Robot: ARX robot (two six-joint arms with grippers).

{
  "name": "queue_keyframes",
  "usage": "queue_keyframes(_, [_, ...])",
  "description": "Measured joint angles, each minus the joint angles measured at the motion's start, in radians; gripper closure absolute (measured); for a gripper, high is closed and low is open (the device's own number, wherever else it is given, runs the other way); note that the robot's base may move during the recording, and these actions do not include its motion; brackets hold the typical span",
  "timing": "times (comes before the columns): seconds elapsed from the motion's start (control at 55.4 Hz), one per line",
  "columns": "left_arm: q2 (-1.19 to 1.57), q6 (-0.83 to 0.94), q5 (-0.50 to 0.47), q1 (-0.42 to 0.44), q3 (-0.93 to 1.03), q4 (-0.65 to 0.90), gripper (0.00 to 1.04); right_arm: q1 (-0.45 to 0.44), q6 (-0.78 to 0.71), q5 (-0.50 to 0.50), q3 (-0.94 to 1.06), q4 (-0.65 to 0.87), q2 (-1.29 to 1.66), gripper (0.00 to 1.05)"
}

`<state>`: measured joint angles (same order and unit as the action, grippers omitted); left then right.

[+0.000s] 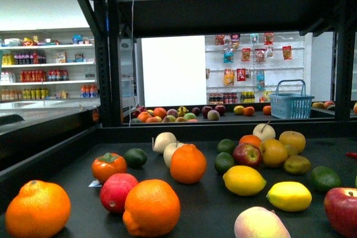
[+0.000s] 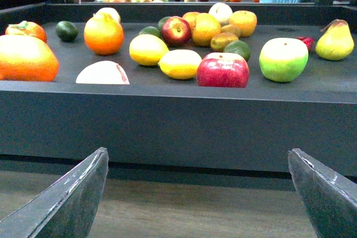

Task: Pick lemon from shelf

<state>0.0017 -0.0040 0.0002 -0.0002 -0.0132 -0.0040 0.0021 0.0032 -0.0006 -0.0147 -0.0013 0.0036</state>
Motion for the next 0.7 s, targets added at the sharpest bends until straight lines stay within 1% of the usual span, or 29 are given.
queue_keyframes(0.704, [0.000, 0.000, 0.000, 0.000, 0.000, 0.000, 0.08, 0.000, -0.001, 0.000, 0.000, 0.000, 0.000, 0.07])
